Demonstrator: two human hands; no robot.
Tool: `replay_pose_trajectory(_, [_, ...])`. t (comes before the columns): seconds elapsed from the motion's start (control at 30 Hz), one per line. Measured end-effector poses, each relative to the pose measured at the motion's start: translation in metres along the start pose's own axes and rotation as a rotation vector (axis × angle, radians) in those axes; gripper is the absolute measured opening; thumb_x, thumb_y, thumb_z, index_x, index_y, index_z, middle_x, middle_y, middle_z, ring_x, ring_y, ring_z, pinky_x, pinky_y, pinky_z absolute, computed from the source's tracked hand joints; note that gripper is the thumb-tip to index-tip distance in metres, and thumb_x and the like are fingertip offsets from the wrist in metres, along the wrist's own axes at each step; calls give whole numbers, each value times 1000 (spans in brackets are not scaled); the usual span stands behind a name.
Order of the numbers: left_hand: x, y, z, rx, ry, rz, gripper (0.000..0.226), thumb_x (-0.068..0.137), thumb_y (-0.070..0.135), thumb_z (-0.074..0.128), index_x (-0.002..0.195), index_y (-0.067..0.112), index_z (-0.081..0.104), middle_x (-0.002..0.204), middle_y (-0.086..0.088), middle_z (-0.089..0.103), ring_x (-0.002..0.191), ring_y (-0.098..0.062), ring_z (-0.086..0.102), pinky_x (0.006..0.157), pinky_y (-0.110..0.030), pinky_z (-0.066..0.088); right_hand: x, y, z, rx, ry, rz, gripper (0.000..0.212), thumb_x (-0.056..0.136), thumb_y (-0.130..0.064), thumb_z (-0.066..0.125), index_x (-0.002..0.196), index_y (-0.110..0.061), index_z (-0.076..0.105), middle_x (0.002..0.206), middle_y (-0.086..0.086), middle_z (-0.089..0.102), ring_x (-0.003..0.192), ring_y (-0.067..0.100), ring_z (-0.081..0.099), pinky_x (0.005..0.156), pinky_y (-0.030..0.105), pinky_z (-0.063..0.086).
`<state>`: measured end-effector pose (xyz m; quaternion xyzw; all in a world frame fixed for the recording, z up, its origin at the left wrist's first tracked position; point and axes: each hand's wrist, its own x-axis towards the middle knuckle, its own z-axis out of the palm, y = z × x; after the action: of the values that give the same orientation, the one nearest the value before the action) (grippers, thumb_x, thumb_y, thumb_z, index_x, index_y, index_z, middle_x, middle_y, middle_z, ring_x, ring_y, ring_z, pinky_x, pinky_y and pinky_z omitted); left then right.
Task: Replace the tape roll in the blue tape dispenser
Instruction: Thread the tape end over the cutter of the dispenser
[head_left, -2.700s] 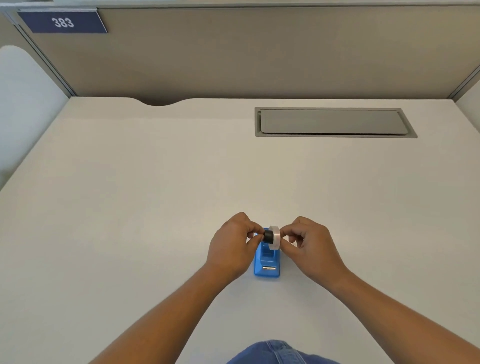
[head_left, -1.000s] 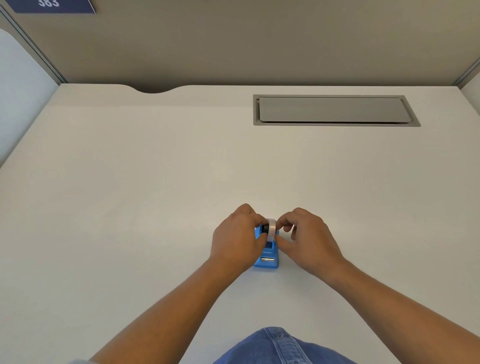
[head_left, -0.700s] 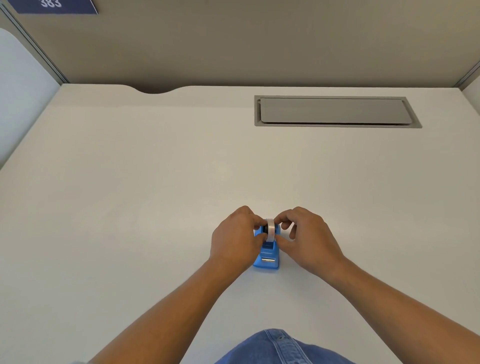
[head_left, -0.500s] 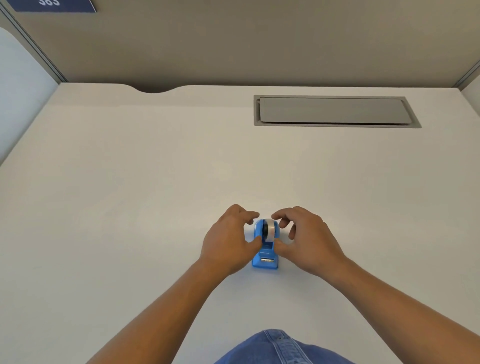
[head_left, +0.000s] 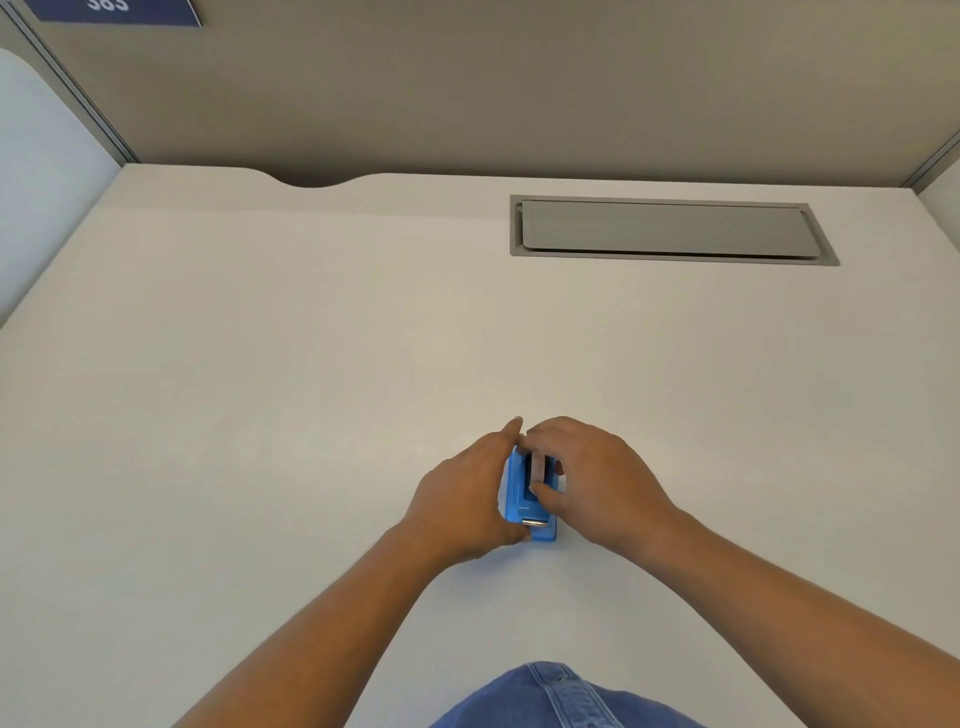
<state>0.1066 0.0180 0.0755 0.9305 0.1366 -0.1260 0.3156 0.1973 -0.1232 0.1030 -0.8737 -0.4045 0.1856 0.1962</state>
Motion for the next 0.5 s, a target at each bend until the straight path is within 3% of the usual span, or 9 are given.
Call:
replay_pose_trajectory(0.3, [-4,3,0,36,18,-11,112,67,45,81,152,34,8,147,17,41,104,-15,61,81,-27,47,9,-10,-7,-200,-125,-48,16,83,-9,57,93,-20,63,92,1,59,77,22,59,64,29,47])
replay_pose_trajectory(0.5, [-5,7,1,57,39,-8,110,67,45,79,152,32,10,147,17,42,110,-14,58,83,-27,47,11,-17,-7,-297,-112,-34,17,83,-7,57,97,-15,63,92,5,56,71,23,58,57,29,42])
